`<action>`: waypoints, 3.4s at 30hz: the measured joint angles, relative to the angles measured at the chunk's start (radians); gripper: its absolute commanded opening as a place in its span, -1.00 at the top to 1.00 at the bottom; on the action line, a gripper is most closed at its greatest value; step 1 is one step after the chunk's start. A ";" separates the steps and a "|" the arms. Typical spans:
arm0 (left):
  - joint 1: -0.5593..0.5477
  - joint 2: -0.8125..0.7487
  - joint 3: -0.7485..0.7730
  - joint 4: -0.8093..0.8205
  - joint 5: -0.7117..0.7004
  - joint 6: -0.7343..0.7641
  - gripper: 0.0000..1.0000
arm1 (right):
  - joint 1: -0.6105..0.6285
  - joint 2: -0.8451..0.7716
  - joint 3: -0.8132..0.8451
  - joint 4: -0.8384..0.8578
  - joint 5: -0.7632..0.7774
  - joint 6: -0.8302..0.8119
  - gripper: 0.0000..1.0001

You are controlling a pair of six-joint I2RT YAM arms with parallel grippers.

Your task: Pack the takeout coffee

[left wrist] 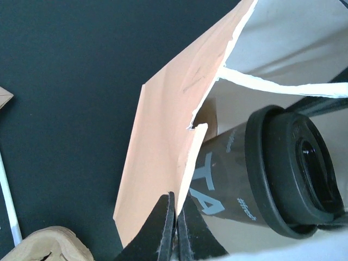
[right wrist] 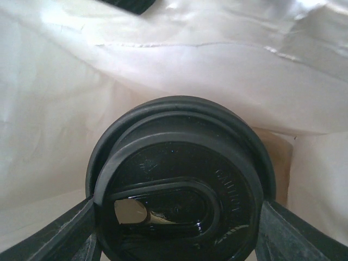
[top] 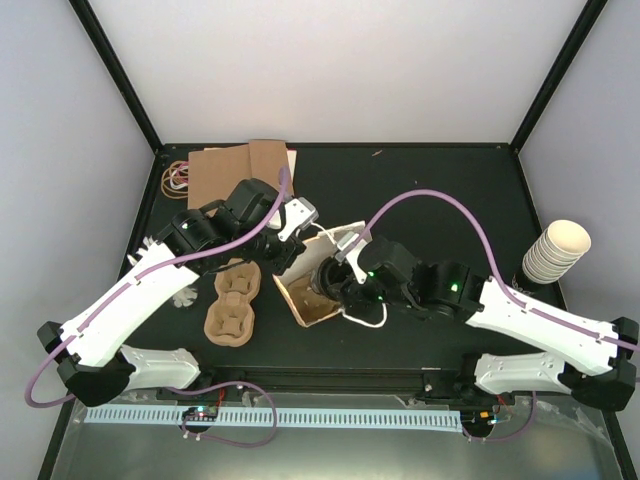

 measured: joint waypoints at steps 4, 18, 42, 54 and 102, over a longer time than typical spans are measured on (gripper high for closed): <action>0.000 -0.001 0.000 0.008 -0.020 -0.010 0.97 | 0.032 0.000 -0.018 0.003 0.029 0.000 -0.20; 0.000 -0.002 -0.005 0.045 -0.091 -0.086 0.97 | 0.114 0.000 -0.117 0.005 0.081 0.018 -0.15; -0.051 -0.015 -0.063 0.117 -0.046 -0.114 0.97 | 0.096 0.228 0.029 -0.114 0.064 0.160 -0.13; -0.064 -0.054 -0.103 0.153 -0.010 -0.137 0.96 | 0.056 0.224 0.010 -0.133 0.076 0.389 -0.13; -0.087 -0.094 -0.176 0.204 0.171 -0.149 -0.89 | 0.175 0.116 -0.314 0.181 0.286 0.200 -0.03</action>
